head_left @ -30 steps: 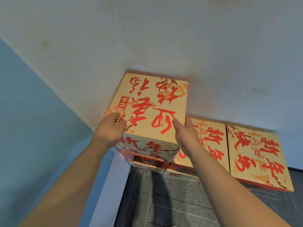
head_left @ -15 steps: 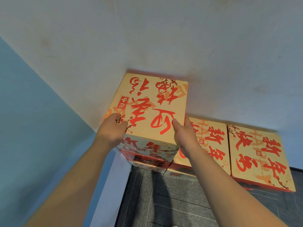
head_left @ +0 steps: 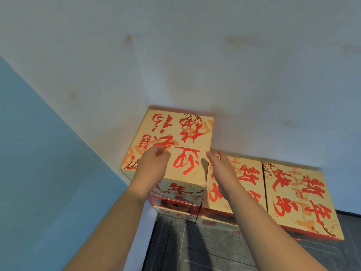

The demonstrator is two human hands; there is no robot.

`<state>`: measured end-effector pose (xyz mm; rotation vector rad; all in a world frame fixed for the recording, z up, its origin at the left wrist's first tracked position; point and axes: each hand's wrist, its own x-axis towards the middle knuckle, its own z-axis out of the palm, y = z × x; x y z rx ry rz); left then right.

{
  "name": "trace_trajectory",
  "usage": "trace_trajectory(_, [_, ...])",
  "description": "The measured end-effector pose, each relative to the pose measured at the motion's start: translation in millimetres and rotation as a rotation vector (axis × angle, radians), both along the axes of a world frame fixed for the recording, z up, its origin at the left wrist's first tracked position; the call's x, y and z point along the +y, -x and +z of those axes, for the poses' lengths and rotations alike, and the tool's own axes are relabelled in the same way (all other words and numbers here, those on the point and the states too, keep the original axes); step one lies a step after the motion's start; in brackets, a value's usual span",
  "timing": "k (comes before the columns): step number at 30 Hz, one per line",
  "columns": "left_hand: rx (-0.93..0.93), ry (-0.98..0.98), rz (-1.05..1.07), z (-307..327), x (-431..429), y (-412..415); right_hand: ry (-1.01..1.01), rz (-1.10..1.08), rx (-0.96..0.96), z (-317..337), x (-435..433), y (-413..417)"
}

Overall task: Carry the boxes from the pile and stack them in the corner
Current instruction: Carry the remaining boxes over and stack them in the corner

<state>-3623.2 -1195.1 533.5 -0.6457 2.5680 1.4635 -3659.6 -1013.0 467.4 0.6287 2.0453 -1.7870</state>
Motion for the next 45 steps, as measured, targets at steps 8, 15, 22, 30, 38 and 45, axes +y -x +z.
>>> trace_trajectory(8, [0.106, -0.295, 0.14, 119.5, 49.1, -34.4, 0.131, 0.008, 0.151, 137.0, 19.7, -30.2])
trace_trajectory(15, [0.222, -0.54, 0.126, 202.2, 87.0, -80.2, 0.291, -0.088, 0.337, 243.8, 55.8, -92.2])
trace_trajectory(22, [0.239, -0.674, -0.051, 226.3, 121.1, -127.3, 0.305, -0.273, 0.452, 281.6, 86.8, -173.5])
trace_trajectory(30, [0.053, -0.828, -0.362, 219.5, 217.2, -212.9, 0.231, -0.626, 0.501, 281.1, 169.9, -319.7])
trace_trajectory(38, [-0.135, -0.888, -0.77, 241.0, 375.5, -368.5, 0.194, -1.117, 0.589, 292.8, 283.1, -526.6])
trace_trajectory(45, [-0.226, -0.785, -1.127, 237.9, 508.2, -568.9, 0.163, -1.466, 0.693, 304.8, 363.8, -761.2])
